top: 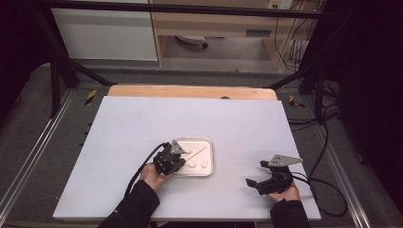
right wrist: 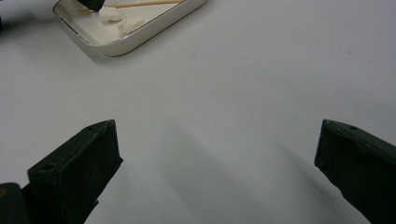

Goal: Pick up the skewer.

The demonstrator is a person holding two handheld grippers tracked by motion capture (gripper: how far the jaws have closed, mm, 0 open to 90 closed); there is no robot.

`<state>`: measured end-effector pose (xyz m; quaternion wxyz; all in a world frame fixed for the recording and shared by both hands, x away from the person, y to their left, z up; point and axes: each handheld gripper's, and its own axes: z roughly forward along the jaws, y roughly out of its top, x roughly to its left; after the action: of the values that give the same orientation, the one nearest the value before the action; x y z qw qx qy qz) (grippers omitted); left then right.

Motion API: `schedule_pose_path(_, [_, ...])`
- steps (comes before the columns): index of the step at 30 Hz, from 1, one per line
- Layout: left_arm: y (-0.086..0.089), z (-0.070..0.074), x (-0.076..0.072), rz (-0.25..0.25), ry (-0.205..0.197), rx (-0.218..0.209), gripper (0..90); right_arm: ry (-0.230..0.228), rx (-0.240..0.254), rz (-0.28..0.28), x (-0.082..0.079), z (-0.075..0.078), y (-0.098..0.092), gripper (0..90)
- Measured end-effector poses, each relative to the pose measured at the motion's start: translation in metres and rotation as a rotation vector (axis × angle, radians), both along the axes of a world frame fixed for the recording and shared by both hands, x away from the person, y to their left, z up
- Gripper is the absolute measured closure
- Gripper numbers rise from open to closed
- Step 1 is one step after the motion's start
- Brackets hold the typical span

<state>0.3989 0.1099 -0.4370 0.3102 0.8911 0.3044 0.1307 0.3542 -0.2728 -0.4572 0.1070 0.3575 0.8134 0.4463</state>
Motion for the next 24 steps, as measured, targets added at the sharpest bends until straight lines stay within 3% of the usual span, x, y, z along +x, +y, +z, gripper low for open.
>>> schedule_pose_path(4, [0.002, 0.004, -0.001, 0.005, -0.019, -0.02, 88.4, 0.0, 0.001, -0.001, 0.0, 0.0, 0.0, 0.7])
schedule_pose_path(12, [0.008, 0.011, -0.006, -0.002, -0.019, -0.06, 88.4, -0.006, -0.002, 0.001, 0.0, 0.001, 0.0, 0.7])
schedule_pose_path(24, [0.015, 0.017, -0.014, -0.039, -0.025, -0.063, 88.4, -0.054, -0.054, 0.023, -0.002, 0.009, 0.01, 0.7])
